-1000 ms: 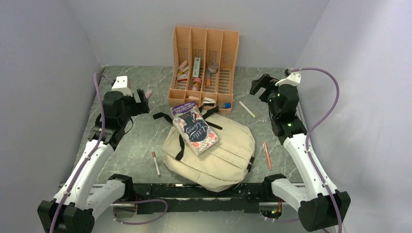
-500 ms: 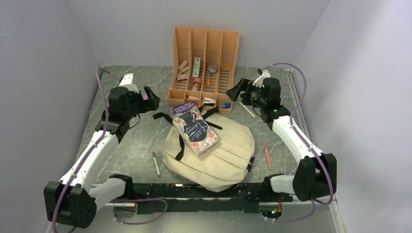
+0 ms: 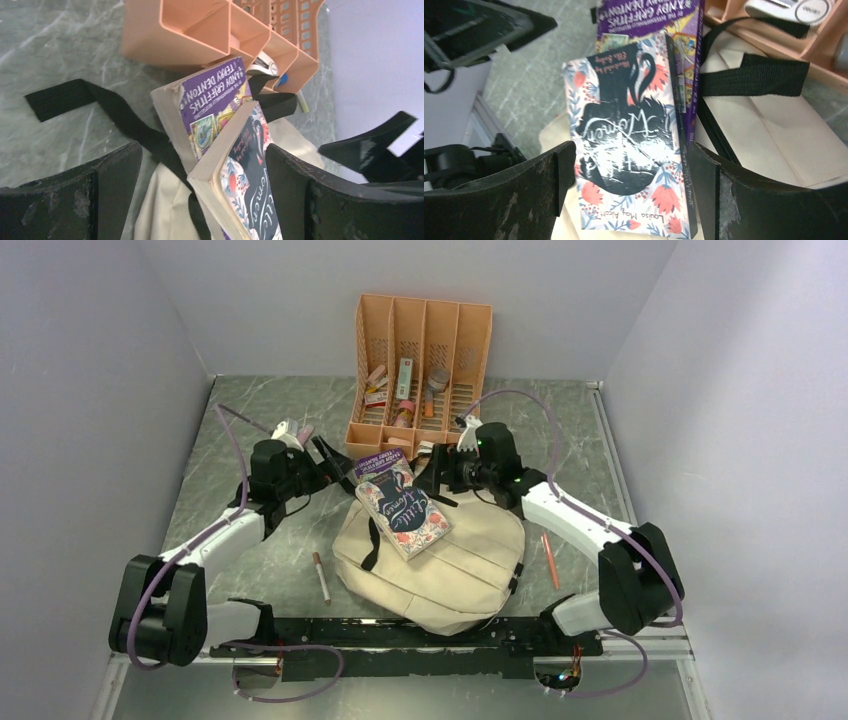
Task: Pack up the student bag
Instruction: Pick up the book from the student bag.
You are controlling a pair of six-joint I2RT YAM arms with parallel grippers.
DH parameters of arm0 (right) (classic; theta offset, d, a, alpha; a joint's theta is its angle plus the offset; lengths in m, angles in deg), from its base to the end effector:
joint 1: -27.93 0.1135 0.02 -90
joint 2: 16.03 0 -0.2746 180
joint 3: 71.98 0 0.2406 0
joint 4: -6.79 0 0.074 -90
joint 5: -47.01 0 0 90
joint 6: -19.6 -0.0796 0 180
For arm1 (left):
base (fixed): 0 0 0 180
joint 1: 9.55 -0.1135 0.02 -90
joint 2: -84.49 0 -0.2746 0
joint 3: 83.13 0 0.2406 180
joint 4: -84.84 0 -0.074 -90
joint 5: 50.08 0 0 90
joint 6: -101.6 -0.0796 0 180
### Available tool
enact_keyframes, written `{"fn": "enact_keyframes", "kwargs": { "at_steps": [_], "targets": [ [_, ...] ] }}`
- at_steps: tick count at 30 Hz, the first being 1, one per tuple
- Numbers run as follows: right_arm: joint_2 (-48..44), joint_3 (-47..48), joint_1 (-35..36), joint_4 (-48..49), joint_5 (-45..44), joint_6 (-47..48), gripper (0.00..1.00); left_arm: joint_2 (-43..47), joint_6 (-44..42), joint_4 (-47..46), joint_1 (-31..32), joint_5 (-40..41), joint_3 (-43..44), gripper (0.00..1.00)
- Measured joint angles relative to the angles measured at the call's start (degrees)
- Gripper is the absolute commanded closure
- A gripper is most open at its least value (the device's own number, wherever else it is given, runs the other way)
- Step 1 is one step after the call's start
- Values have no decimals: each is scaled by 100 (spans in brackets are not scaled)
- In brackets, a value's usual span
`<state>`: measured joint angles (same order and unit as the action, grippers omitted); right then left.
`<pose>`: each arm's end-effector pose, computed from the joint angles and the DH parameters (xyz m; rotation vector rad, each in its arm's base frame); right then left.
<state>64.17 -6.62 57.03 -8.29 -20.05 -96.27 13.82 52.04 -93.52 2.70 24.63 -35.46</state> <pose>0.2763 0.1893 0.2490 -0.3188 2.1834 0.9794 0.2766 -0.0815 0.2157 -0.3331 2.0625 -0.8430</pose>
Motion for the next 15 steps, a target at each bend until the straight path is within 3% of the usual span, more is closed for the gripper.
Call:
{"fn": "enact_keyframes", "kwargs": {
  "at_steps": [8, 15],
  "targets": [
    [407, -81, 249, -186, -549, 319, 8, -457, 208, -776, 157, -236, -129, 3],
    [809, -79, 258, -442, -675, 610, 3, -413, 144, -756, 476, -299, -236, 3]
  ]
}}
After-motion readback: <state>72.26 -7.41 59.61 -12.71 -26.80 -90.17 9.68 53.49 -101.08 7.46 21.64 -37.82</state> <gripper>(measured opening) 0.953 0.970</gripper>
